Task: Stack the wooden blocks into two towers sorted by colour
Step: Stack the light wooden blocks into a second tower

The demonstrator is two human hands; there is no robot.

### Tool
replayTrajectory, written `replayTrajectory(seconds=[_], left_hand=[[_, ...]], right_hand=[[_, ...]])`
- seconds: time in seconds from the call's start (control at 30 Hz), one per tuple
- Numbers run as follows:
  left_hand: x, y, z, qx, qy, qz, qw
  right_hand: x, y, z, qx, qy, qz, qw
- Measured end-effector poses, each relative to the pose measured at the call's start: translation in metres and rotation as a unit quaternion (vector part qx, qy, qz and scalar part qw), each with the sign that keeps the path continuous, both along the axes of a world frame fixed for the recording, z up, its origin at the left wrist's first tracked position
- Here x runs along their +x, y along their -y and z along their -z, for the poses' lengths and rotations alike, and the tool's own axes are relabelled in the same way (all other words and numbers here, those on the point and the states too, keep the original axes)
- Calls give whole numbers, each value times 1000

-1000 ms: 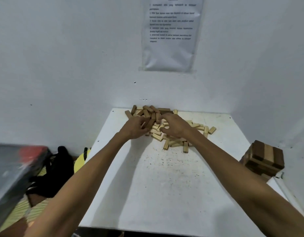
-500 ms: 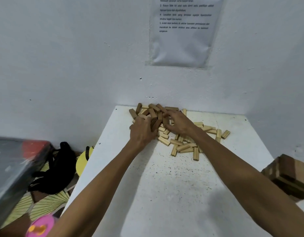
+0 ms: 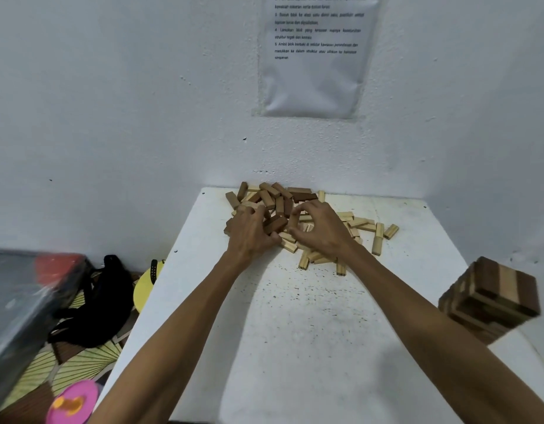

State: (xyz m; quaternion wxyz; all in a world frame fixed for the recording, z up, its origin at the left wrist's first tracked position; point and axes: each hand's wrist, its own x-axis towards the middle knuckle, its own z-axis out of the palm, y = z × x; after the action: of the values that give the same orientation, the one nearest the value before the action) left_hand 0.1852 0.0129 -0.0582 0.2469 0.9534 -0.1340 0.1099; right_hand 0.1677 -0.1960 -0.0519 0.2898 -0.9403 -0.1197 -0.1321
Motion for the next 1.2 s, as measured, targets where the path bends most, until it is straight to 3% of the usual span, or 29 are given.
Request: replayTrajectory(seconds=[0.17, 0.57, 0.77, 1.2], left_hand=[[-37, -7, -1, -83, 26, 26, 996], [-183, -20, 23, -73, -32, 62, 995], [-196, -27, 23, -100, -33, 74, 992], [-184, -29, 36, -34, 11, 58, 998]], right_hand=[[-54, -1, -2, 10, 13, 6, 1000], [-197, -1, 33, -16, -26, -13, 999], [-207, -7, 39, -15, -31, -3, 999], [-208, -14, 39, -19, -37, 21, 999]])
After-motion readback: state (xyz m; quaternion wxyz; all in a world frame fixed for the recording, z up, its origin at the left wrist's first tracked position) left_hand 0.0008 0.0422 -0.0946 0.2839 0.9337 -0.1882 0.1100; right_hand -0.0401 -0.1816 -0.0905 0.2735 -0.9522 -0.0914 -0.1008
